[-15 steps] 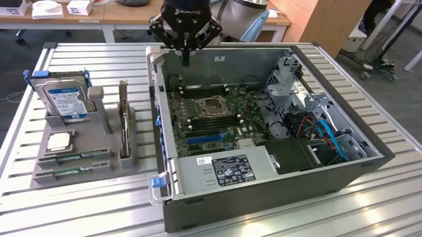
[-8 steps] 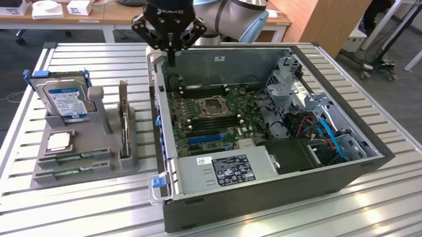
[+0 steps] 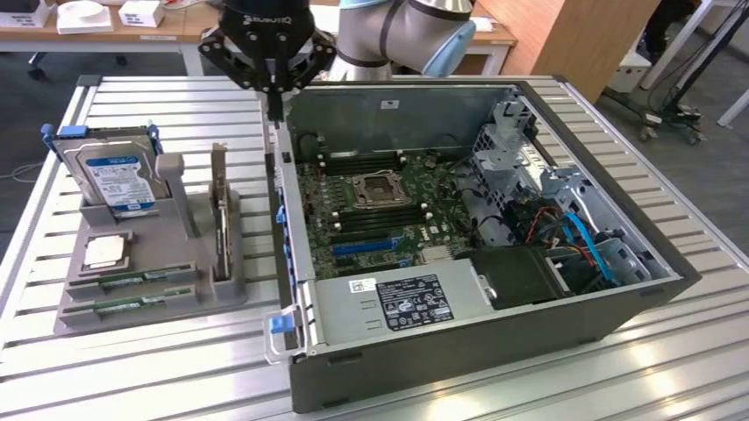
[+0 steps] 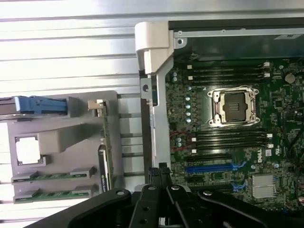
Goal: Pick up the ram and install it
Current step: 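Reach for the ram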
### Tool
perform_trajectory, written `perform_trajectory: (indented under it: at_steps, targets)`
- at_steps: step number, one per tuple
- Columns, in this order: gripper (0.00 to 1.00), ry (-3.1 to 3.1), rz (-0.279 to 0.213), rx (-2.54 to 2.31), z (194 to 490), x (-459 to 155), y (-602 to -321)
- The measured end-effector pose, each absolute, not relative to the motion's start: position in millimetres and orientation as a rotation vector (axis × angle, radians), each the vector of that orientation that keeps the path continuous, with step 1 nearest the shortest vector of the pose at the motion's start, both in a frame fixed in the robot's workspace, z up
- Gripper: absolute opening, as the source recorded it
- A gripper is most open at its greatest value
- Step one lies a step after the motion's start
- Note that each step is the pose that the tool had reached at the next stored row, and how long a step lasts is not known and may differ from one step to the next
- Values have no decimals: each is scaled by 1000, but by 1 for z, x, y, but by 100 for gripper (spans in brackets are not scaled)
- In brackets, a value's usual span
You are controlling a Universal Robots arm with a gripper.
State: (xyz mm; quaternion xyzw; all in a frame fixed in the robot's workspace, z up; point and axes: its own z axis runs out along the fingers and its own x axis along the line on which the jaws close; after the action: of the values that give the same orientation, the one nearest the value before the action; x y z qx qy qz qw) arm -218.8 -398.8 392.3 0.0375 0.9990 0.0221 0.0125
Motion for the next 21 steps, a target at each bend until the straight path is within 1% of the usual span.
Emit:
perform_trajectory:
  at_steps: [21]
  targets:
    - [10, 3114, 69, 117, 391, -293, -399]
